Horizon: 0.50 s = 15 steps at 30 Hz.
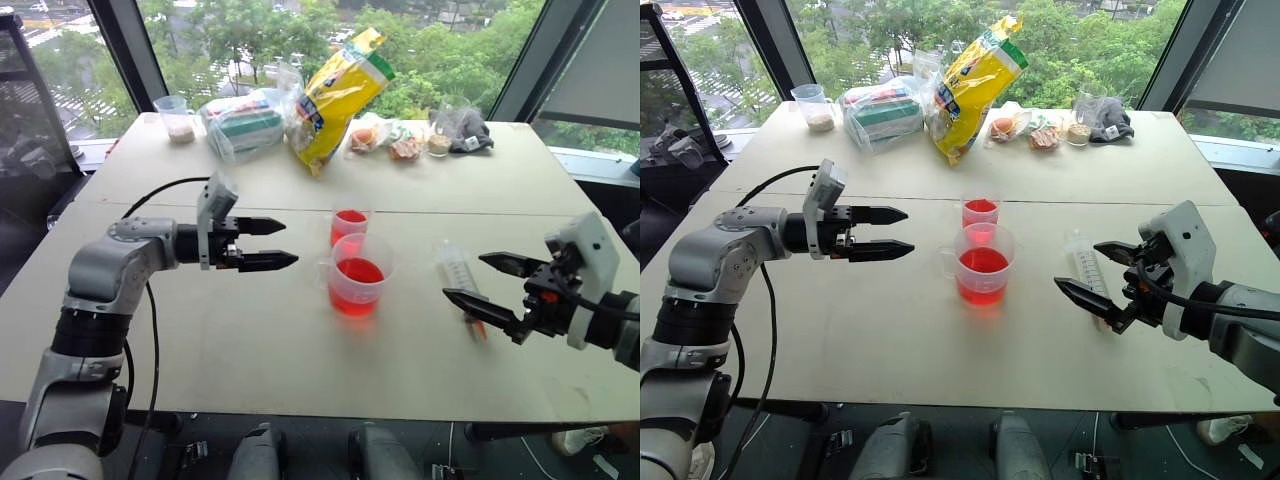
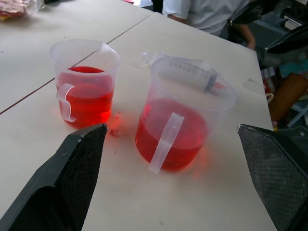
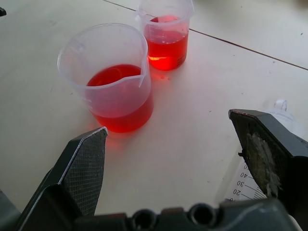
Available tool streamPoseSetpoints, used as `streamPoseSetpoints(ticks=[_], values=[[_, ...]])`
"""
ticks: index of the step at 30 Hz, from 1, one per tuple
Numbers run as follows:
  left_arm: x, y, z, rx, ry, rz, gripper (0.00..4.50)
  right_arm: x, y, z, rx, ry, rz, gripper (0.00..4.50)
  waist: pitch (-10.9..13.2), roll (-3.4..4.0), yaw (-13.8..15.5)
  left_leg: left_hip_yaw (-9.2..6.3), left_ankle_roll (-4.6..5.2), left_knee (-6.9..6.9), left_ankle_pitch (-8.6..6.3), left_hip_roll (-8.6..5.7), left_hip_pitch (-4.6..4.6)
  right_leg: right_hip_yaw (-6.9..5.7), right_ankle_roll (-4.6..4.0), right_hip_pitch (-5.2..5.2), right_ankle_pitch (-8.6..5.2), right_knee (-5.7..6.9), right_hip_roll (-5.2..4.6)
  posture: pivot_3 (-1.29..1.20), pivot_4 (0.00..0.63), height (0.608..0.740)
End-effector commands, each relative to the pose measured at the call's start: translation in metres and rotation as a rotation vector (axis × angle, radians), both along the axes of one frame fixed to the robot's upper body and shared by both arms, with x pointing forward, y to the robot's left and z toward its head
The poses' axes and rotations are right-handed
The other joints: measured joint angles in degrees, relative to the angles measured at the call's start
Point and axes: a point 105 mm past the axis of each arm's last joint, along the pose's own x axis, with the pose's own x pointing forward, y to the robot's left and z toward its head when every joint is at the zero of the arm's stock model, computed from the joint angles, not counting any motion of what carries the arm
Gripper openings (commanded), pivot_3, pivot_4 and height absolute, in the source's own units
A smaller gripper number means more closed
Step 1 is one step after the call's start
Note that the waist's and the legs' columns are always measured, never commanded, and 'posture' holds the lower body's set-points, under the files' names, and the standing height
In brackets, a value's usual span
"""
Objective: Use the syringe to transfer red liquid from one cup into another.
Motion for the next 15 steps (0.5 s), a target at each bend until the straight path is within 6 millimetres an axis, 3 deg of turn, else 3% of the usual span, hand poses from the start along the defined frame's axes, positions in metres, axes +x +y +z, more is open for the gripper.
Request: streamPoseSetpoints(ticks=[1,15], values=[[-0.0048,-0.0049,0.0125,-0.005,-0.039,-0.038,4.5,-0.0006,-0.0018,0.0097,-0.009,-0.049,-0.004,4.42,0.0,0.0,0.0,0.0,0.0,0.0,0.0,0.0,0.0,0.0,0.0,0.0,0.0,0.0,0.0,0.0,0.15,0.74],[-0.0079,-0.0084,0.0081,-0.01,-0.008,-0.063,4.5,-0.0016,-0.0043,0.0032,-0.059,-0.002,-0.003,4.42,0.0,0.0,0.0,0.0,0.0,0.0,0.0,0.0,0.01,0.0,-0.02,0.0,-0.01,0.0,0.01,0.0,0.15,0.74]])
